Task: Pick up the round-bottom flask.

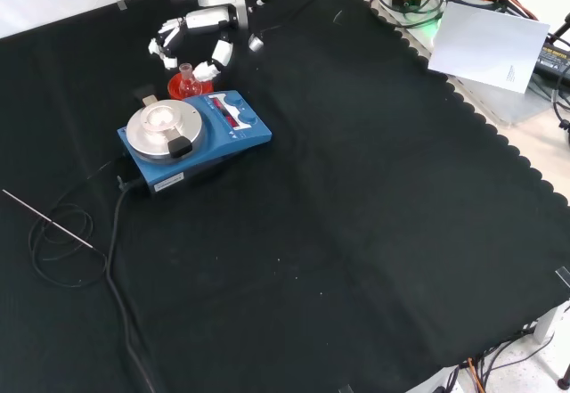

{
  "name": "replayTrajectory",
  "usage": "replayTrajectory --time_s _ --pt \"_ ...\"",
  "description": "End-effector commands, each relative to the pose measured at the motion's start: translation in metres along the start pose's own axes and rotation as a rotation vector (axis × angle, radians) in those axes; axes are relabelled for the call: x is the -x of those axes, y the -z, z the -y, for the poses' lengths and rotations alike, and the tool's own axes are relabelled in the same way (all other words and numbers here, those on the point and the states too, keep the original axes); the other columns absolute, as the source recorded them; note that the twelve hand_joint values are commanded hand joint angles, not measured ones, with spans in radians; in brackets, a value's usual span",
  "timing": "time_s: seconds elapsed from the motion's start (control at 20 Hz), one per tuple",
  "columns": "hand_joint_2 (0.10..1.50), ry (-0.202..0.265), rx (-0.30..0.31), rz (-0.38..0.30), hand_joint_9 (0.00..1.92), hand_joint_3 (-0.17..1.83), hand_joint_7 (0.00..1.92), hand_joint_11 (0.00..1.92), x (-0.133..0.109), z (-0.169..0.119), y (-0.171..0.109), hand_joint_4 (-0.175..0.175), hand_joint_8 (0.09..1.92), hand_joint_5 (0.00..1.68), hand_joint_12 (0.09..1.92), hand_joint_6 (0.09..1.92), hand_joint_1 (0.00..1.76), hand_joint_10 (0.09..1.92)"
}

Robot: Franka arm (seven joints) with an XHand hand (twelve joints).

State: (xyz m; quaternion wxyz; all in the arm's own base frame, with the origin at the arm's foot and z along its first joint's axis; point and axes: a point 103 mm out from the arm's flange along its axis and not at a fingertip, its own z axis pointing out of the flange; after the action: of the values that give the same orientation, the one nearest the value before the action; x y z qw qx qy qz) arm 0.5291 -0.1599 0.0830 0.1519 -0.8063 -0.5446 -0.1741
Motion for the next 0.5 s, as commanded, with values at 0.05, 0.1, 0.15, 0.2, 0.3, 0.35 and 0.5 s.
replayTrajectory --time_s 0.05,0.1,0.15,0.2,0.3,0.35,0.5 --pt "0.59 0.002 0.011 0.012 0.42 0.77 0.2 0.07 -0.0013 0.0002 0.0004 -0.066 0.68 0.68 1.4 0.77 1.02 0.74" --pt "0.59 0.001 0.012 0.011 0.43 0.77 0.2 0.07 -0.0013 -0.0001 0.0006 -0.066 0.68 0.69 1.4 0.77 1.02 0.74" --pt "0.59 -0.001 0.013 0.007 0.43 0.77 0.2 0.07 -0.001 -0.0006 0.0009 -0.066 0.68 0.69 1.4 0.77 1.02 0.74" --pt "0.59 0.003 0.017 0.012 0.43 0.77 0.2 0.07 0.0005 -0.0011 0.0015 -0.067 0.68 0.7 1.4 0.78 1.02 0.74" --pt "0.6 0.004 0.02 0.014 0.43 0.77 0.21 0.08 0.0018 -0.002 0.0022 -0.073 0.69 0.75 1.4 0.8 1.02 0.74" --pt "0.6 0.003 0.023 0.015 0.44 0.77 0.21 0.08 0.0017 -0.002 0.0022 -0.076 0.69 0.78 1.4 0.81 1.02 0.74" --pt "0.61 0.001 0.027 0.014 0.45 0.77 0.22 0.09 0.0019 -0.0019 0.0021 -0.083 0.69 0.82 1.4 0.82 1.03 0.74"
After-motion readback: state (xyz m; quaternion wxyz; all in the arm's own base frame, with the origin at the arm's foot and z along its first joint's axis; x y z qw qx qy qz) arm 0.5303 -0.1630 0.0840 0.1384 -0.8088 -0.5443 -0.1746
